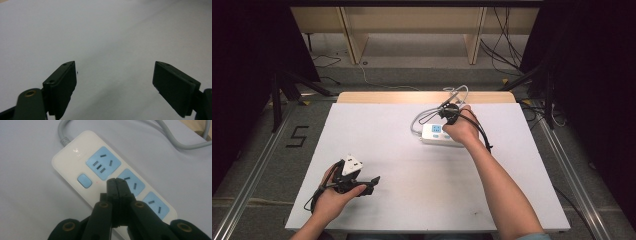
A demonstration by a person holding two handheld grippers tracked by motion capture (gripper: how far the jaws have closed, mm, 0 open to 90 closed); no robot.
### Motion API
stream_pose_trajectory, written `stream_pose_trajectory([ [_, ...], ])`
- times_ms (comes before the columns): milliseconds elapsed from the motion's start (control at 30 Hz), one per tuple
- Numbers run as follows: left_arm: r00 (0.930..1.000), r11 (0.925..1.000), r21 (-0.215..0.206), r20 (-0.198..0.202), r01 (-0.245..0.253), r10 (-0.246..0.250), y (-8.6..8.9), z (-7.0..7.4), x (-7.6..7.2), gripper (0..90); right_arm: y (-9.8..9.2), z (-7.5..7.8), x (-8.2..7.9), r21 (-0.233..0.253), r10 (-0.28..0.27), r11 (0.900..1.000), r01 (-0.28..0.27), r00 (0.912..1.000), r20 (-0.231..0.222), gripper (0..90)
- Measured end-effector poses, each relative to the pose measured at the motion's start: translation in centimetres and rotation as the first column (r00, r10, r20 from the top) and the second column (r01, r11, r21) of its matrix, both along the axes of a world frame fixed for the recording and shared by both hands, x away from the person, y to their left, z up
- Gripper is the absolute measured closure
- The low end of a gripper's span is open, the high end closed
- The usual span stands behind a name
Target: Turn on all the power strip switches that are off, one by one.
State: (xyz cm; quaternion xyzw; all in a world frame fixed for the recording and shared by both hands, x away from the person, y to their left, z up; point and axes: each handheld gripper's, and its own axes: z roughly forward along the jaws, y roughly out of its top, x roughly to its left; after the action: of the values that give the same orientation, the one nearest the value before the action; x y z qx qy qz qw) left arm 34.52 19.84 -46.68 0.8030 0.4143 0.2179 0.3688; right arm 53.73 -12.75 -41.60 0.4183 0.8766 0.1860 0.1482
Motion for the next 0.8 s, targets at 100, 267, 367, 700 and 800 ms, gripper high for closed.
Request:
stream_pose_trajectory([
  [100, 1.0, 1.0, -0.001, -0.001, -0.003, 0.003, 0.0, 0.0, 0.0, 19.2, -0.3, 0.0, 0.0, -0.004, -0.006, 1.0, 0.006, 1.0, -0.002, 90.0],
  [267, 1.0, 1.0, 0.001, -0.001, 0.0, 0.0, 0.0, 0.0, 0.0, 19.2, -0.9, 0.0, 0.0, -0.014, -0.015, 1.0, 0.015, 0.9999, -0.007, 90.0],
  [367, 1.0, 1.0, 0.005, -0.003, 0.004, -0.004, 0.0, 0.0, 0.0, 19.2, -1.2, 0.1, 0.0, -0.012, -0.025, 1.0, 0.025, 0.9996, -0.008, 90.0],
  [700, 1.0, 1.0, 0.001, -0.001, 0.0, 0.0, 0.0, 0.0, 0.0, 19.2, -2.0, 0.2, 0.1, -0.028, -0.039, 0.999, 0.039, 0.9991, -0.017, 90.0],
  [800, 1.0, 1.0, 0.0, -0.001, 0.0, 0.0, 0.0, 0.0, 0.0, 19.2, -2.1, 0.3, 0.1, -0.028, -0.046, 0.999, 0.045, 0.9987, -0.023, 90.0],
])
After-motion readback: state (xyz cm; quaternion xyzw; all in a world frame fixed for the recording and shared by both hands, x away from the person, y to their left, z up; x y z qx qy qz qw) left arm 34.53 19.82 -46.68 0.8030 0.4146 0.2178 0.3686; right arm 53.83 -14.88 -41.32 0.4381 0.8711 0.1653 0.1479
